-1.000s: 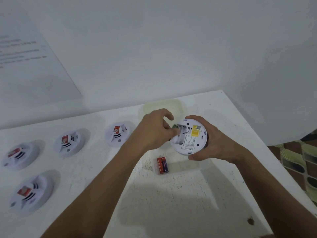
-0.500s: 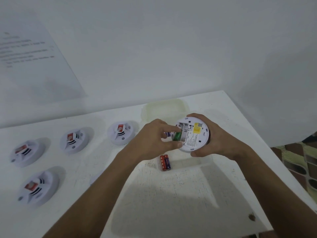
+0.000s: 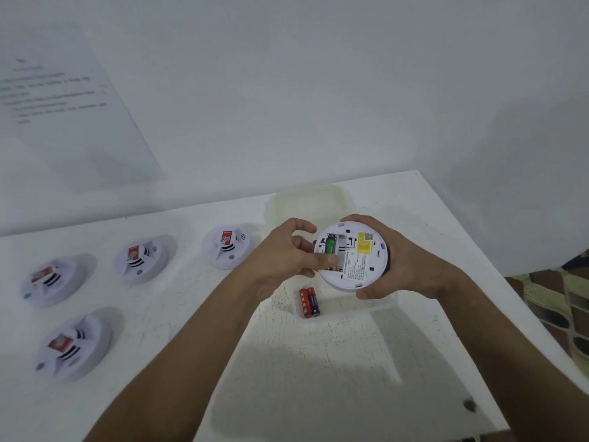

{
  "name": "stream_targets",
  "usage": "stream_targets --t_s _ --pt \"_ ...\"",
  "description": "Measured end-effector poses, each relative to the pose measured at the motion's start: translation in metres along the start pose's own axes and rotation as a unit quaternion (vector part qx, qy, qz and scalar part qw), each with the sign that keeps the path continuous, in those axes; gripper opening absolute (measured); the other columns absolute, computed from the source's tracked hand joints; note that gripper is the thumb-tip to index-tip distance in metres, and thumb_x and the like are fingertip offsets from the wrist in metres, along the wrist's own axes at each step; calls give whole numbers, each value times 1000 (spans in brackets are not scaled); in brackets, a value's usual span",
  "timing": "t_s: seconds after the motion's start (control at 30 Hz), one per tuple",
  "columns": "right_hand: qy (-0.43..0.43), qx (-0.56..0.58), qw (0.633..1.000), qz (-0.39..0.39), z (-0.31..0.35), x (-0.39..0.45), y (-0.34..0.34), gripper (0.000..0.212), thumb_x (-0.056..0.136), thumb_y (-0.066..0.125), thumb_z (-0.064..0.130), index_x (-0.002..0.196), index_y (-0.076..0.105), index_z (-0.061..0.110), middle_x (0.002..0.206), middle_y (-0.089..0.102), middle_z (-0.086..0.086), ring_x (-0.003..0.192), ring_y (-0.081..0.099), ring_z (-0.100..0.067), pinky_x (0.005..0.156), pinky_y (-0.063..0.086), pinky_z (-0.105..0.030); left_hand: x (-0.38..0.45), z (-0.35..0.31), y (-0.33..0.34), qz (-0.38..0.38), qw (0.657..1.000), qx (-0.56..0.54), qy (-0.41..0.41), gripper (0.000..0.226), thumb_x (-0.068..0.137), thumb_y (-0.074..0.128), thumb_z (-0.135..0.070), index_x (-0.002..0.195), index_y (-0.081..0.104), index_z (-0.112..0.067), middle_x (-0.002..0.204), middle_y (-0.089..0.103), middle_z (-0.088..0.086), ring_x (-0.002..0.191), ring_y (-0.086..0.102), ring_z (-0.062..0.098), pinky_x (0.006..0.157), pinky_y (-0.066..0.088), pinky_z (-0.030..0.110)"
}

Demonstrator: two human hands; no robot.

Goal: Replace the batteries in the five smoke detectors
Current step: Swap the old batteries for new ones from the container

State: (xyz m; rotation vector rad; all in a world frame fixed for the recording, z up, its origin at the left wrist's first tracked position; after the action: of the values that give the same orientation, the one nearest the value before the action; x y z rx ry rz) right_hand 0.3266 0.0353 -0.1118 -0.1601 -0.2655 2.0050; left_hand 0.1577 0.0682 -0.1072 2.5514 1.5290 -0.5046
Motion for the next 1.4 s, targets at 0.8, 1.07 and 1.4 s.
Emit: stream_targets --t_s 0.8,1.07,1.4 --pt "26 -9 998 -60 -27 -14 -29 101 52 92 25 141 44 31 135 54 10 126 54 -14 92 57 -34 90 20 -35 24 791 605 -92 34 90 65 -40 108 70 -13 101 53 0 93 51 17 86 45 30" --pt "34 -11 997 -67 -31 -17 -33 100 53 92 21 141 44 30 134 54 11 126 54 -13 91 57 -31 82 11 -41 -76 866 492 -52 33 82 78 -25 111 73 -9 111 68 7 98 64 24 78 48 28" --pt "10 -1 999 -53 -14 -10 -23 97 56 90 9 139 45 30 135 53 11 125 54 -11 91 56 -28 37 -35 -50 -207 923 313 87 10 83 75 -24 88 66 -24 99 69 -8 77 61 14 69 50 28"
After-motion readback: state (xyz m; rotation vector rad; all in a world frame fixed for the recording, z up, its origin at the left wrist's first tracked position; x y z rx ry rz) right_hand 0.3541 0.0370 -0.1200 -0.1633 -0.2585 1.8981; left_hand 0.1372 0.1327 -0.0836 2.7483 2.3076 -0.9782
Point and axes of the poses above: each hand's wrist, its own x-axis towards the middle knuckle, its own y-axis out of the palm, z = x × y, the point moved 7 cm from there along x, towards the middle knuckle
